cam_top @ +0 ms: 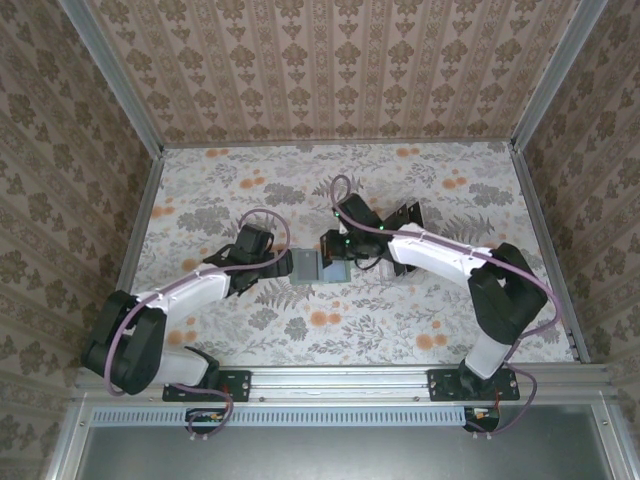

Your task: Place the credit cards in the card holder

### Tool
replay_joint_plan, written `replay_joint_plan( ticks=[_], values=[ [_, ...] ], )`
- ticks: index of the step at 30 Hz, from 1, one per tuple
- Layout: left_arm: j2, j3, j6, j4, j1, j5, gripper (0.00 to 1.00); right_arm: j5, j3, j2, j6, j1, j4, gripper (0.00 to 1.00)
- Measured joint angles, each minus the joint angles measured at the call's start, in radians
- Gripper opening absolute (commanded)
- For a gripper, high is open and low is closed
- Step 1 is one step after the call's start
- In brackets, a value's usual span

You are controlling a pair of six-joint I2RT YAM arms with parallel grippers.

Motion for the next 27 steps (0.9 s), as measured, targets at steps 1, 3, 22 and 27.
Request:
replay_joint_plan(
  ticks=[1,3,22,27],
  values=[
    [0.005,0.003,0.003,-0.005,0.000,-0.001,1.00,-0.008,-0.012,0.011,0.017,0.006,0.036,0.00],
    [0.013,0.009,0.007,-0.014,0.000,-0.001,1.00,-0.018,-0.032,0.024,0.038,0.010,0.092,0.00],
    [0.120,0.094,0.034,-0.031,-0.035,-0.009,1.00,-0.026,-0.178,0.039,0.072,-0.012,0.248,0.00],
    [0.130,0.104,0.048,-0.032,-0.053,-0.014,1.00,-0.033,-0.210,0.039,0.072,-0.030,0.271,0.00]
  ],
)
